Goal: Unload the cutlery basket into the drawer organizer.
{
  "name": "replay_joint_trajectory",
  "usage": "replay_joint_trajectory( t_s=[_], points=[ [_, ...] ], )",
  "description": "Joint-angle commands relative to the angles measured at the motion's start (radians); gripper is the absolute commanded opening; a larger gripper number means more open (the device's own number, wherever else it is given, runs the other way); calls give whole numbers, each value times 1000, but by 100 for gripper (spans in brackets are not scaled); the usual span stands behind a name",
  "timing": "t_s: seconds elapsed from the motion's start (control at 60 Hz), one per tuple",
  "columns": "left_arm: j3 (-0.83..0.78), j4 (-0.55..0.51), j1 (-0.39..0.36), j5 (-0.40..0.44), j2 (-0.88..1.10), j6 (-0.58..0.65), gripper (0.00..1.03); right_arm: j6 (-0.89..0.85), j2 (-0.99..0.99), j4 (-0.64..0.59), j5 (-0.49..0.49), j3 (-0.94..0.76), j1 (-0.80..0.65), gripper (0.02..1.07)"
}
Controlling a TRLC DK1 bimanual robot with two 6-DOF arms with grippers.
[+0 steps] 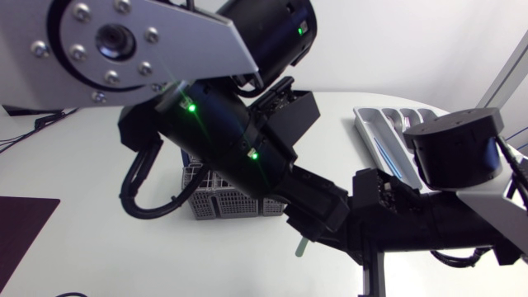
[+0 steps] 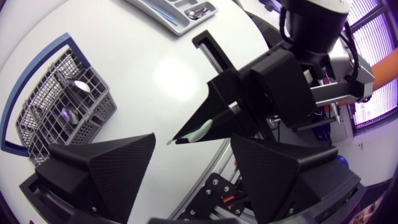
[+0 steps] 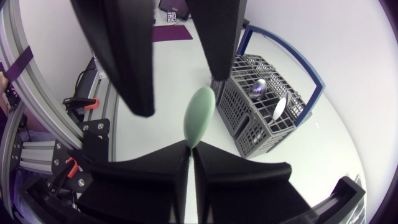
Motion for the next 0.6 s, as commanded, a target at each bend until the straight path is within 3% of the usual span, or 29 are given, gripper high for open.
replay_joint_trajectory(
  t_s=[0.0,0.3,0.583],
  points=[
    [31,13,19,-35,19,-42,95,7,9,-16,15,-38,2,8],
    [51,31,86,-135,25,-139,97,-81,6,-64,78,-59,-78,8],
    [68,-10,112,-285,72,-200,97,-277,2,-116,95,-30,-340,8]
  ],
)
